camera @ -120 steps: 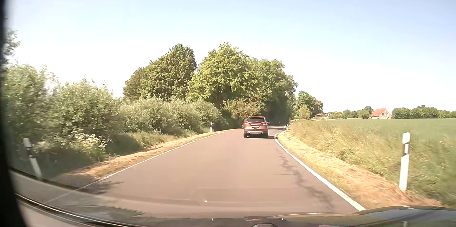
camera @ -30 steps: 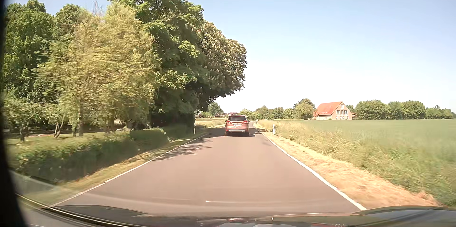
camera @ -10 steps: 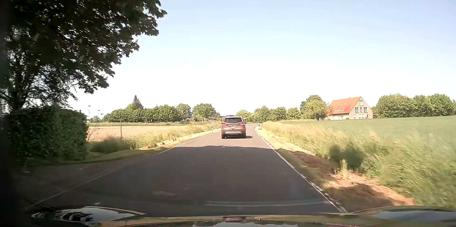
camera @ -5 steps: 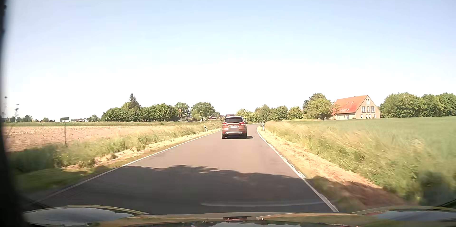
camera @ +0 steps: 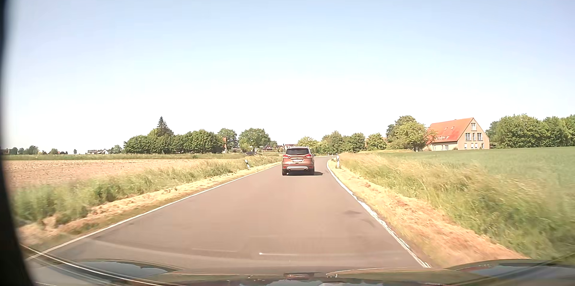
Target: Follow the waypoints while adhering to traffic rules and regulations
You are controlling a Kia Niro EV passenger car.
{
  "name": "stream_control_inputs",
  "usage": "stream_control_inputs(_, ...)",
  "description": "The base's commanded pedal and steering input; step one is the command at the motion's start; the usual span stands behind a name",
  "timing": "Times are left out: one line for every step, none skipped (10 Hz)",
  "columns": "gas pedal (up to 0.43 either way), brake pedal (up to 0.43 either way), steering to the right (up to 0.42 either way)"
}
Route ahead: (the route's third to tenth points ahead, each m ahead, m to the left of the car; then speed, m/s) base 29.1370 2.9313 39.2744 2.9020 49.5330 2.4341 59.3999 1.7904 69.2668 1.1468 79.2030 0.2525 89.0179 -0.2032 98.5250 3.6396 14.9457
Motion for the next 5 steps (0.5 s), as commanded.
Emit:
stream_control_inputs(0.039, 0.000, -0.003)
stream_control_inputs(0.039, 0.000, -0.002)
stream_control_inputs(0.039, 0.000, -0.002)
stream_control_inputs(0.039, 0.000, -0.001)
stream_control_inputs(0.028, 0.000, 0.001)
